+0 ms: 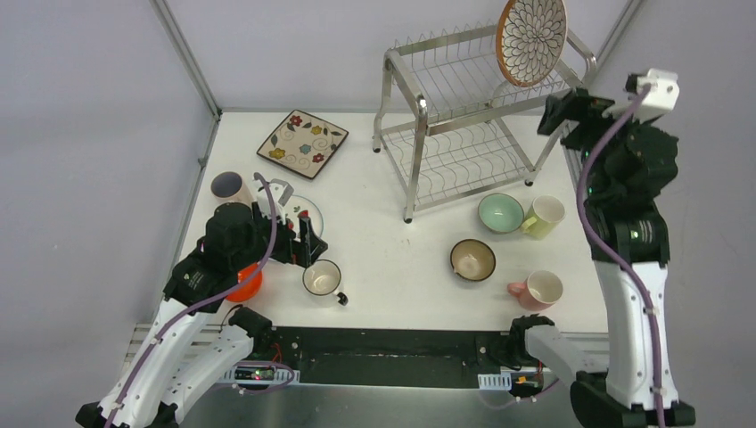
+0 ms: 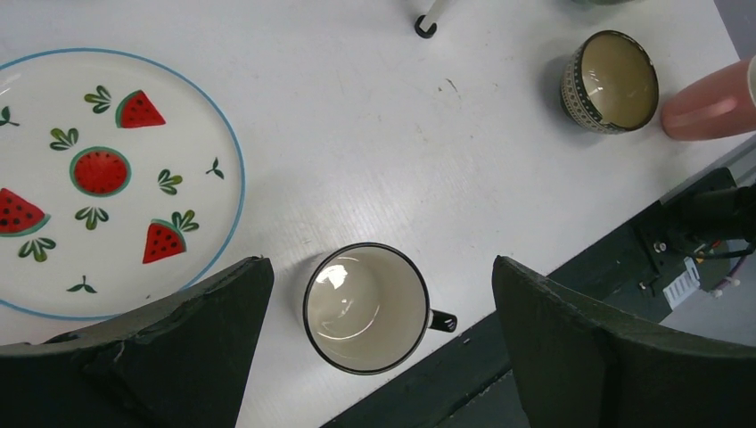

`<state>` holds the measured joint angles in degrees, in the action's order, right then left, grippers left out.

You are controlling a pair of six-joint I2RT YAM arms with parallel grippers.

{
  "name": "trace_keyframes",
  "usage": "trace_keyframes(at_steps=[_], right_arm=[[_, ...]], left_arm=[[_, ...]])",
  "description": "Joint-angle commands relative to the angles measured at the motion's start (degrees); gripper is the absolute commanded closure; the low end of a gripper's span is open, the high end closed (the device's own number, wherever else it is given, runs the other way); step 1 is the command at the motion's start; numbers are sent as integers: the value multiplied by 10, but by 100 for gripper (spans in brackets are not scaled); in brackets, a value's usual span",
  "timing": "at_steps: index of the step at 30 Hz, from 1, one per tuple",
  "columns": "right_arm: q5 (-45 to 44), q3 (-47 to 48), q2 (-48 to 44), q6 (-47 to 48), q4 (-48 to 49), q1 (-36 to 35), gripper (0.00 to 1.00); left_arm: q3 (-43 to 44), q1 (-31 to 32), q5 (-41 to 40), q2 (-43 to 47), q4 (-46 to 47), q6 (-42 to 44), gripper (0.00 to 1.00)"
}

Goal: Load the mixed dishes into the dish rack
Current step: Insert the plate into the dish rack.

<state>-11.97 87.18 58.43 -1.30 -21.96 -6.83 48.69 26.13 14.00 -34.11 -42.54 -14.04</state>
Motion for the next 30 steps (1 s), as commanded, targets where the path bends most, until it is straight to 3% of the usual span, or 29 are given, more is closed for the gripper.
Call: trace_keyframes(at_steps=[1, 8, 14, 22, 30], right_arm=[[65, -78, -96, -138, -96, 2, 0], [123, -142, -179, -187, -218, 2, 0], [192, -213, -202, -220, -295, 2, 0], [331, -376, -260, -303, -269, 1, 0], [341, -411, -311, -260, -312, 1, 0]], left_arm=[[9, -5, -47, -12, -13, -1, 1], [31, -5, -71, -52, -21, -12, 1], [68, -5, -151, -93, -22, -5, 1], [130, -5, -246, -224, -8, 26, 1], [222, -13, -263, -391, -3, 52, 2]])
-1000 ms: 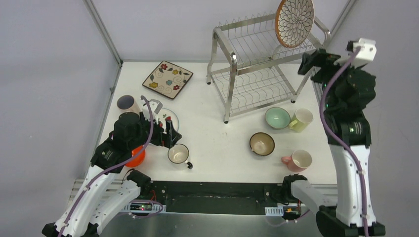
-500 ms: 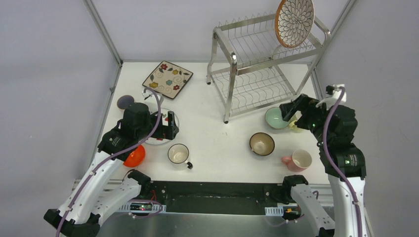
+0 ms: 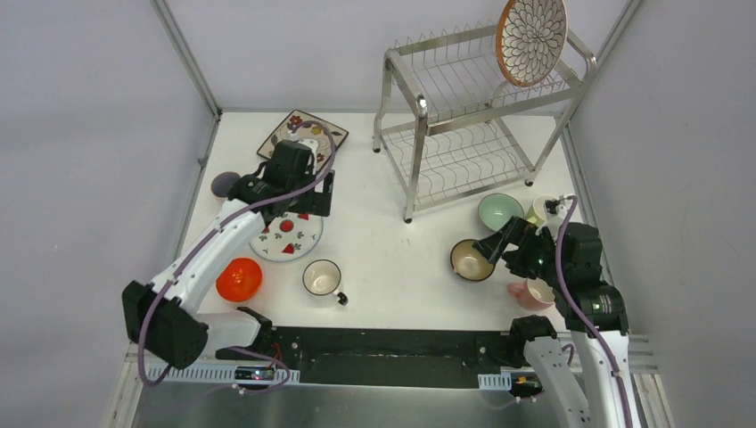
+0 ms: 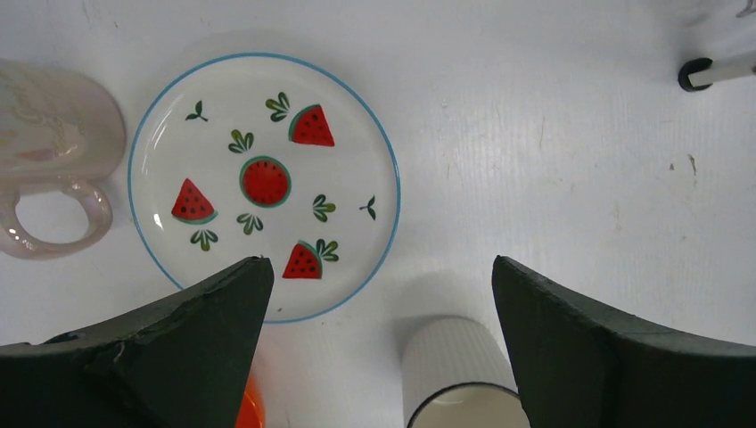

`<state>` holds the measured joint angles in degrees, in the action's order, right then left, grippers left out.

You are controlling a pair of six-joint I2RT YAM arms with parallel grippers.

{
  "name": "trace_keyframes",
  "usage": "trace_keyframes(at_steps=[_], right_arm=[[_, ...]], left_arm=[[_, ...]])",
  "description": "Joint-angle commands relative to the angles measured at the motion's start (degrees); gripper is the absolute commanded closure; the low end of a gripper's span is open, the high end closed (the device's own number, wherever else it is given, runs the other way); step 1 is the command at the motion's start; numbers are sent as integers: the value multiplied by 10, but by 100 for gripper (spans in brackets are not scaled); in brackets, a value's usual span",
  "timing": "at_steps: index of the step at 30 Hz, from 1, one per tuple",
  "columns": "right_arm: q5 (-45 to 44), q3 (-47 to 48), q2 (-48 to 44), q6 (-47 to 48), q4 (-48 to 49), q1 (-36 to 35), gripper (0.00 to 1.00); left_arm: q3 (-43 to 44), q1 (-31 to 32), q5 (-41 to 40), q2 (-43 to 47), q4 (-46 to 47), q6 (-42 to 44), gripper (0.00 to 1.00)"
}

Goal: Load the mixed dishes into the dish rack
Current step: Insert the plate into the dish rack, then pick up the cup at the corner of the board.

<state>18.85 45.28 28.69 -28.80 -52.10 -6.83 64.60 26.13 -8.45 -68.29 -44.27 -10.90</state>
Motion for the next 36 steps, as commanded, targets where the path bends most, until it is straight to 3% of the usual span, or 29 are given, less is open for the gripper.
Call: trace_keyframes(at_steps=[1, 7, 13, 16, 21, 28, 36], right_arm=[[42, 8, -14, 18, -19, 1, 0], [78, -9, -45, 10, -11, 1, 0], [100, -8, -57, 23, -6, 1, 0], [98, -10, -64, 25, 0, 1, 0], [98, -9, -55, 35, 1, 1, 0], [101, -10, -47, 39, 2, 1, 0], [95, -11, -50, 37, 2, 1, 0]], left_arm=[[76, -19, -38, -66, 14, 16, 2], [103, -98, 40, -141, 96, 2, 15], [118, -111, 105, -240, 190, 172, 22], [132, -111, 89, -301, 211, 225, 29], [158, -111, 77, -371, 231, 267, 30], [153, -111, 68, -416, 287, 304, 32], [153, -110, 58, -435, 303, 287, 33]])
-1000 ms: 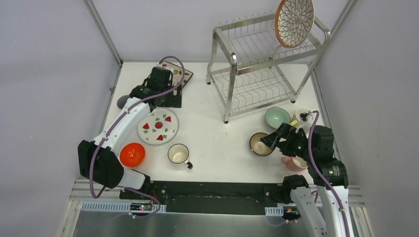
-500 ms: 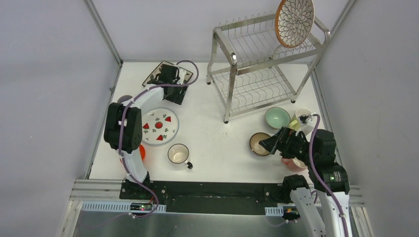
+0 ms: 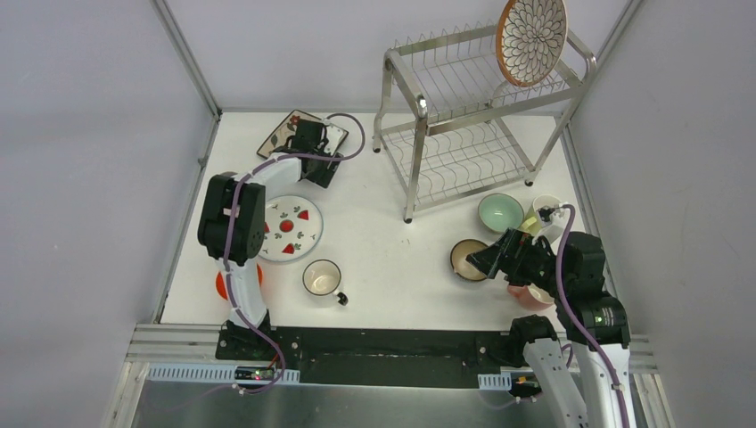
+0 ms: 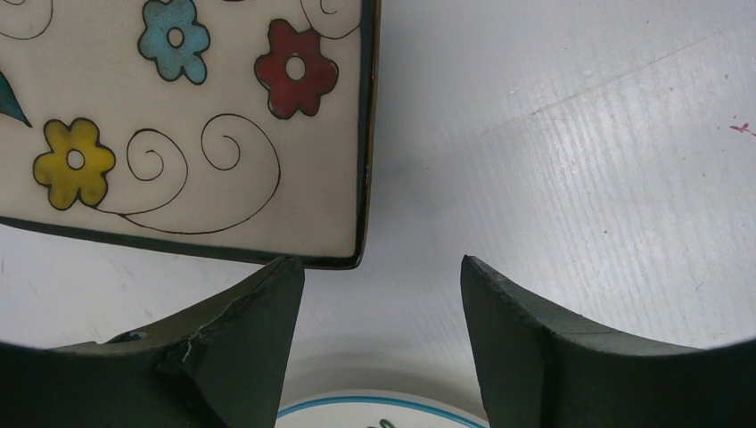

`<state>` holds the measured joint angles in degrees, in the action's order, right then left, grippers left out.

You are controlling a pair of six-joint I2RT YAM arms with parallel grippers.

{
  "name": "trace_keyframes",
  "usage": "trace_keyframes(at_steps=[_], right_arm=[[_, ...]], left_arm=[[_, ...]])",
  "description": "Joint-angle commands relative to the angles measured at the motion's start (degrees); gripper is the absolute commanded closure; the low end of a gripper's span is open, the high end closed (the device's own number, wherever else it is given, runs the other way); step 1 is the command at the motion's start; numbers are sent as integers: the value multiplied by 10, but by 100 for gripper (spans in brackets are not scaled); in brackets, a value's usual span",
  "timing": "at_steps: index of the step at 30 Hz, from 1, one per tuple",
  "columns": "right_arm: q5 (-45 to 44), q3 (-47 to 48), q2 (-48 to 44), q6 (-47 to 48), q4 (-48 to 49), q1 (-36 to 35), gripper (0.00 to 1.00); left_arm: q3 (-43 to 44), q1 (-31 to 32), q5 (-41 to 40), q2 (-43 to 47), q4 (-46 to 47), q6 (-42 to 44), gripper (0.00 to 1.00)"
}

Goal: Load the mixed dishes into the dish rack
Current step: Pick up the cup at the corner of the board.

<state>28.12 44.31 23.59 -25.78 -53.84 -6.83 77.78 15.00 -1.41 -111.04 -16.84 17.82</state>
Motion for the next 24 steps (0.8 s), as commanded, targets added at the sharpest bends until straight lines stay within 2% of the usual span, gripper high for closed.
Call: trace_keyframes(at_steps=[1, 9, 14, 24], right_arm=[[2, -2, 2, 7, 20, 1, 0], [-2, -4, 7, 6, 24, 1, 0], [5, -5, 4, 7, 25, 1, 0], [-10, -5, 25, -15, 14, 1, 0]], left_arm=[[22, 1, -17, -2, 27, -15, 33], [-26, 1, -65, 108, -18, -206, 32], [-24, 1, -73, 128, -114, -270, 31], [-66, 1, 54, 169, -201, -315, 35]])
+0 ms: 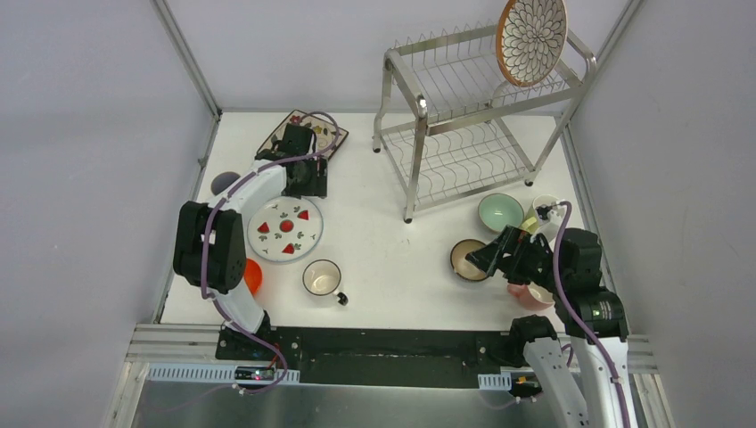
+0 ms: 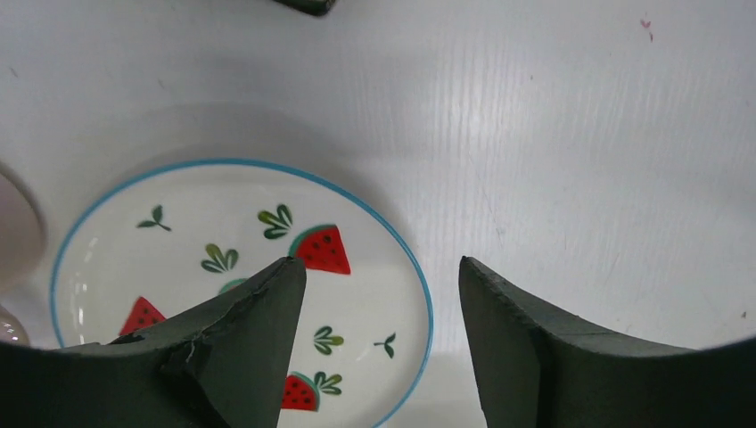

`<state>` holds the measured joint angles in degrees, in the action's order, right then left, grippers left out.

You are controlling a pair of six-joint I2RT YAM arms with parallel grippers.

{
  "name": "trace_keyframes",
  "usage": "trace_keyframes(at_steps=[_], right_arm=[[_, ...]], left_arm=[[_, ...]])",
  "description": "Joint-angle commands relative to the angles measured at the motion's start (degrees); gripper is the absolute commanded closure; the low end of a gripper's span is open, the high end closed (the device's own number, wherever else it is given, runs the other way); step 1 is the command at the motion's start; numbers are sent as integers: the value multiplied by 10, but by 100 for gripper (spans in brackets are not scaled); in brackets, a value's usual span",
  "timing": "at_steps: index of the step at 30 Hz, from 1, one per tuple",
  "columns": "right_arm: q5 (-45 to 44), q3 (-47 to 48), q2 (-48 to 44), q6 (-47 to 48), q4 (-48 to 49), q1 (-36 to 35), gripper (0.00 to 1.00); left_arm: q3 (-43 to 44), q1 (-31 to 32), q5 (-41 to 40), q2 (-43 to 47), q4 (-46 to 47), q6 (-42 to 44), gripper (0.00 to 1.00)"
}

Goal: Load the mixed dishes into the dish rack
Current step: Pick up the cup at the corner of the board.

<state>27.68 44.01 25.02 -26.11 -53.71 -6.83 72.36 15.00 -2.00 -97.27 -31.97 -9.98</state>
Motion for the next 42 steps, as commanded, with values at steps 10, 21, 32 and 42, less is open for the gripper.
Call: trace_keyframes(at_steps=[10, 21, 32, 42], right_arm=[[-5, -2, 2, -16, 8, 1, 0], [-1, -4, 12, -14, 12, 1, 0], [-10, -6, 13, -15, 13, 1, 0], [-11, -7, 8, -17, 14, 1, 0]], left_arm=[[-45, 4, 143, 126, -191, -67, 37], [-69, 41, 176, 259, -364, -62, 37], [-128, 70, 192, 268, -382, -88, 39], [-173, 76, 189, 243, -319, -118, 41]])
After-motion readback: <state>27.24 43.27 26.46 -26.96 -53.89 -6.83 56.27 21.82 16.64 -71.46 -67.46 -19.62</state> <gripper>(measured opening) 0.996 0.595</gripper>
